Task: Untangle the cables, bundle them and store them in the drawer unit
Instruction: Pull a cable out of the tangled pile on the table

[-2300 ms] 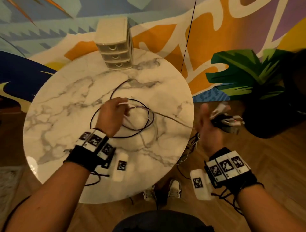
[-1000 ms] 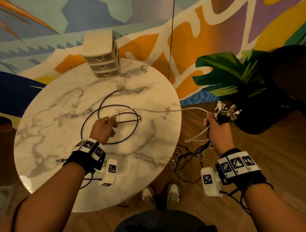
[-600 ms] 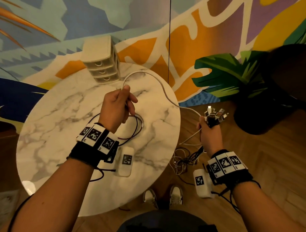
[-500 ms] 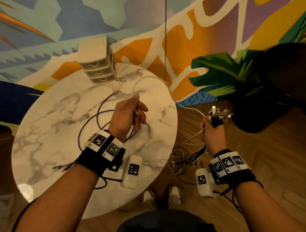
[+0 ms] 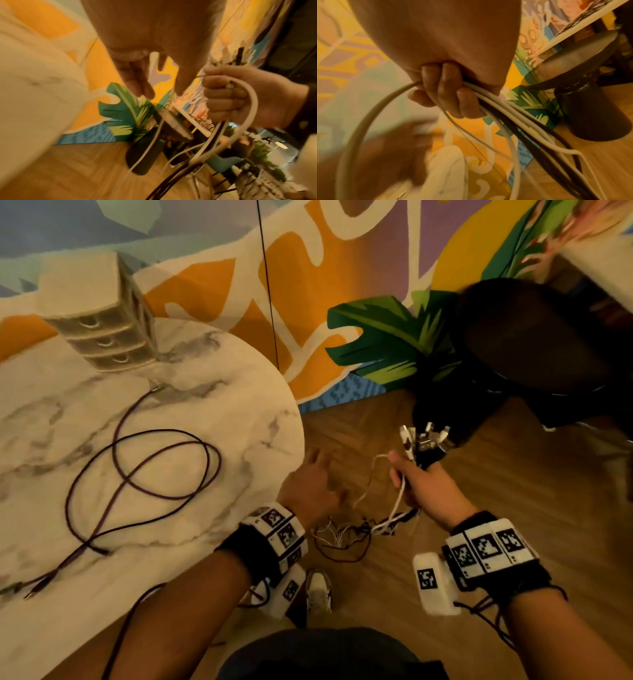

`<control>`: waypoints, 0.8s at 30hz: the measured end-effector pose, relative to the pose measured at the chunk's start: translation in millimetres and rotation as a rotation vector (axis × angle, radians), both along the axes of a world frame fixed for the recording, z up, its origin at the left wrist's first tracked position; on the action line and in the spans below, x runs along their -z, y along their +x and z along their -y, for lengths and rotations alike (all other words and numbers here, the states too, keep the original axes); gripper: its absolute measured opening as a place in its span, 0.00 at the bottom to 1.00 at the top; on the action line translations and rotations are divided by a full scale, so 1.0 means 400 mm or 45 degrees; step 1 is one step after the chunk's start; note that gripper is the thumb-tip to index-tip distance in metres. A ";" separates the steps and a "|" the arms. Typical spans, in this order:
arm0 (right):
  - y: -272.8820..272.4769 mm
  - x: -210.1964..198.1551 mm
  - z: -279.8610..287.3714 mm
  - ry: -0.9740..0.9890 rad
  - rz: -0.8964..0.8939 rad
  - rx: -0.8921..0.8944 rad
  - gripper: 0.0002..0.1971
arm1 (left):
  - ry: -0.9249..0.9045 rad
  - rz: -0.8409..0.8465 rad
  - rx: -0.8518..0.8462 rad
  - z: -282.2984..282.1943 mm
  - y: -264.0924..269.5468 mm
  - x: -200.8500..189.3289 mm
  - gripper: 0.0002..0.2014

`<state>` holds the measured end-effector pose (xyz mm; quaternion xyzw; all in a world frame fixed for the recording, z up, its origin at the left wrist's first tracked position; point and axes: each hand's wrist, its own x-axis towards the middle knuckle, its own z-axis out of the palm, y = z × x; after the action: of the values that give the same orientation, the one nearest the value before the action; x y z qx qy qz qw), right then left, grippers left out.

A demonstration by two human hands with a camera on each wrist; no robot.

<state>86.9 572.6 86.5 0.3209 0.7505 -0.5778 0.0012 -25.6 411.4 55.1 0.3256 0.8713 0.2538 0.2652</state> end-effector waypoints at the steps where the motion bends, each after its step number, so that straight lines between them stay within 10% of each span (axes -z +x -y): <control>1: 0.000 -0.004 0.008 0.001 0.009 -0.036 0.26 | 0.133 0.049 0.097 -0.040 0.005 -0.026 0.32; 5: -0.007 -0.013 -0.004 -0.073 -0.028 0.157 0.27 | 0.316 0.197 0.271 -0.118 -0.001 -0.022 0.10; 11: 0.012 -0.031 -0.078 -0.102 -0.194 0.483 0.27 | -0.609 0.054 0.538 -0.007 -0.053 0.105 0.20; 19: -0.049 -0.091 -0.031 0.085 -0.411 0.205 0.23 | 0.248 0.335 0.491 -0.155 0.004 -0.130 0.26; 24: -0.086 -0.171 -0.045 0.141 -0.450 0.030 0.23 | 0.534 0.518 0.314 -0.240 0.023 -0.204 0.14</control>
<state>52.6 590.5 154.7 0.2228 0.7657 -0.5830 -0.1552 -16.4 507.3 136.8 0.4189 0.6831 0.4537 0.3899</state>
